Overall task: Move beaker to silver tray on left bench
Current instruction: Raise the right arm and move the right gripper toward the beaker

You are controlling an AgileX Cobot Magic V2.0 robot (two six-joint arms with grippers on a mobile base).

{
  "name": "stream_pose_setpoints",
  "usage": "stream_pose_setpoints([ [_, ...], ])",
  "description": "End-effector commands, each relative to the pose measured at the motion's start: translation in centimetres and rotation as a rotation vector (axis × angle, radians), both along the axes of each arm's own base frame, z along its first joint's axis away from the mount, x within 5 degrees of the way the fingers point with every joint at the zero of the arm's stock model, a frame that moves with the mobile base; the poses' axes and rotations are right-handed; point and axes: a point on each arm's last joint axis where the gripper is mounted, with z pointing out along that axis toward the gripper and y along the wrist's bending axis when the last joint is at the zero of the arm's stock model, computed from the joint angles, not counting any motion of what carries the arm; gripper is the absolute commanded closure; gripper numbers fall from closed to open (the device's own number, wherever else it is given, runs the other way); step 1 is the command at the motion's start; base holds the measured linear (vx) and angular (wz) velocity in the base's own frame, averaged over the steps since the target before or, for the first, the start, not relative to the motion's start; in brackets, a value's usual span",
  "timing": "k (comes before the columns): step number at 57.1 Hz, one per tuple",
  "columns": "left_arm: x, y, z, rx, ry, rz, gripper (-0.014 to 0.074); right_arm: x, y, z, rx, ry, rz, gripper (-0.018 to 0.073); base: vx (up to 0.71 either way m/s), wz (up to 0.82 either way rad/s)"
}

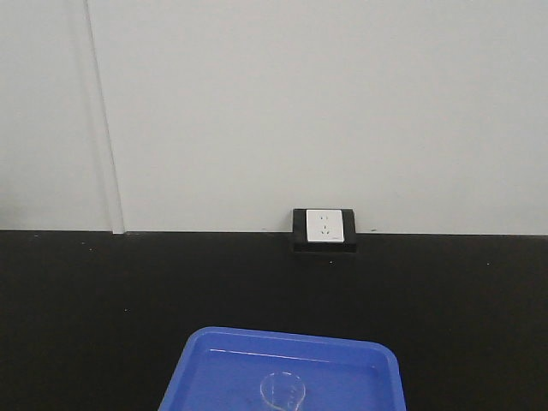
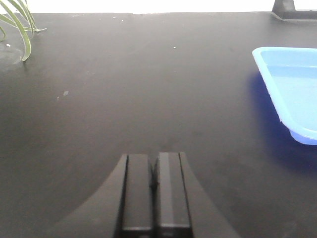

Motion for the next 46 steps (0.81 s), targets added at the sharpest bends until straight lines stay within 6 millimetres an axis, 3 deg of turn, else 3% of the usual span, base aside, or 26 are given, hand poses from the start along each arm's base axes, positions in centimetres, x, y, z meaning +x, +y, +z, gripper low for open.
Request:
stream_pose_setpoints([
  [1,0.1,0.0,-0.2,-0.007,-0.065,-0.005,0.0595,2.6,0.4,3.7,-0.024,-0.048,-0.006,0.0571,0.00,0.00],
  [7,0.1,0.0,-0.2,-0.007,-0.065,-0.005,0.0595,5.3,0.7,4.8,-0.019,0.003,-0.003,0.0571,0.00,0.00],
  [15,0.1,0.0,-0.2,-0.007,-0.065,-0.005,0.0595,8.2,1.1,4.3,-0.022,0.048,0.002,0.0571,0.00,0.00],
  [30,0.1,0.0,-0.2,-0.007,-0.065,-0.005,0.0595,10.8,1.5,2.8,-0.031,0.122,0.006,0.0535,0.00,0.00],
  [37,0.1,0.0,-0.2,-0.007,-0.065,-0.005,0.0595,11.2,1.6,2.4,-0.034,0.144,0.006,0.0442,0.00,0.00],
  [46,0.1,0.0,-0.2,-0.007,-0.065,-0.005,0.0595,11.5,1.6,2.1,-0.037,0.173,0.004,0.0198,0.00,0.00],
])
